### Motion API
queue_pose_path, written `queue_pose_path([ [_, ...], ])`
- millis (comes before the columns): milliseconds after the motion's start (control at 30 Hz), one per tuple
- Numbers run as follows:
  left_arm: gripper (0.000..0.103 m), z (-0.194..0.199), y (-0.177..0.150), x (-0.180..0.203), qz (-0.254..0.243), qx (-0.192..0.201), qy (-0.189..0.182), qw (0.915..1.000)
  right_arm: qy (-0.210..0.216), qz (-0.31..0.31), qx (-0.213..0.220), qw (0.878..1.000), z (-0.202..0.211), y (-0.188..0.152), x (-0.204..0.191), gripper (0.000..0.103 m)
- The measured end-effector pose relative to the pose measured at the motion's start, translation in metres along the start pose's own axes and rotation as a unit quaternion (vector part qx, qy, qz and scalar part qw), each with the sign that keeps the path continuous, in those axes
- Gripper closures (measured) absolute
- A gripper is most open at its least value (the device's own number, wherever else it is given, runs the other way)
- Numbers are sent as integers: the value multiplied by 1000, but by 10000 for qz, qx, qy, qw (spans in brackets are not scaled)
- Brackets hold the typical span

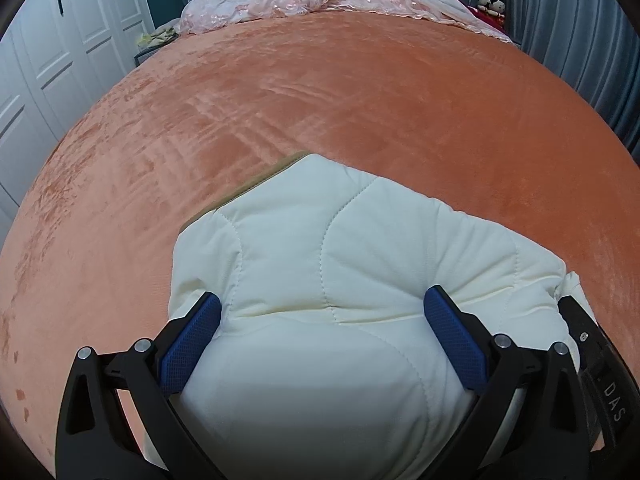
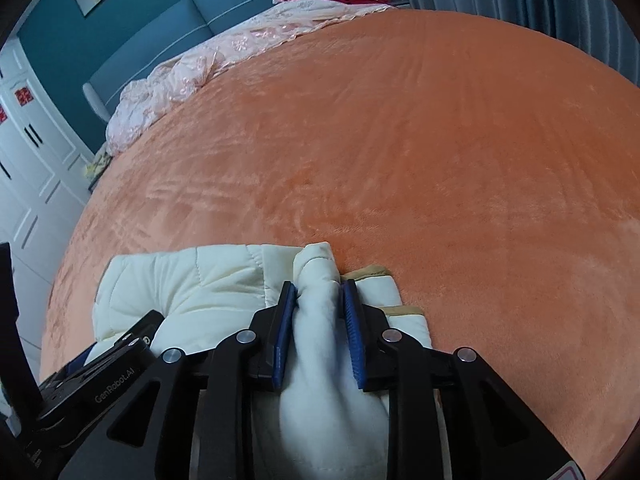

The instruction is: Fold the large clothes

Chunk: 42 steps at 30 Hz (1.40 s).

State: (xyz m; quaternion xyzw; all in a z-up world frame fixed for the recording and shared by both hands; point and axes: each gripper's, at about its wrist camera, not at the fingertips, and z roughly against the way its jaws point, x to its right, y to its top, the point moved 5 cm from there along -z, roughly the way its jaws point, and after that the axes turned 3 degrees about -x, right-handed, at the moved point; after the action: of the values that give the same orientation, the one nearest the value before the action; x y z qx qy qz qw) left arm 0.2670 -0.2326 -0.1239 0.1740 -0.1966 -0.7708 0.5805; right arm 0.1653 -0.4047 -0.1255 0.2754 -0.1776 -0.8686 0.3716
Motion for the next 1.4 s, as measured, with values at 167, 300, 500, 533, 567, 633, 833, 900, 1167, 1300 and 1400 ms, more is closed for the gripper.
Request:
queue_pose_path([
  [167, 5, 39, -5, -28, 264, -108, -193, 9994, -144, -546, 362, 9978, 50, -2, 20, 44],
  [300, 5, 65, -32, -62, 668, -485, -669, 9943, 141, -351, -86, 9992, 73, -23, 26, 42],
  [500, 5, 77, -74, -95, 1015, -926, -1217, 9830, 528, -405, -645, 9957, 89, -53, 40, 35],
  [533, 5, 77, -80, -97, 1071, -995, -1340, 9801, 681, -548, -734, 9935, 90, -59, 43, 35],
  [567, 5, 77, -86, -98, 1130, -1076, -1473, 9767, 866, -676, -845, 9904, 89, -62, 45, 35],
  [633, 5, 76, -96, -98, 1247, -1202, -1669, 9707, 1198, -937, -1073, 9825, 85, -71, 48, 34],
  [833, 5, 68, -110, -92, 1536, -1395, -2093, 9556, 1705, -1411, -1385, 9653, 69, -88, 55, 28],
  [900, 5, 65, -111, -87, 1567, -1421, -2172, 9529, 1878, -1646, -1455, 9573, 62, -94, 57, 28],
  [1167, 6, 72, -100, -65, 1134, -1182, -1888, 9683, 1853, -1389, -1364, 9632, 60, -88, 38, 44],
  [1300, 22, 94, -94, -59, 780, -887, -1724, 9779, 1727, -1080, -1195, 9717, 74, -83, 28, 62],
  [1400, 32, 116, -86, -55, 436, -602, -1627, 9839, 1545, -799, -999, 9797, 88, -77, 17, 65],
])
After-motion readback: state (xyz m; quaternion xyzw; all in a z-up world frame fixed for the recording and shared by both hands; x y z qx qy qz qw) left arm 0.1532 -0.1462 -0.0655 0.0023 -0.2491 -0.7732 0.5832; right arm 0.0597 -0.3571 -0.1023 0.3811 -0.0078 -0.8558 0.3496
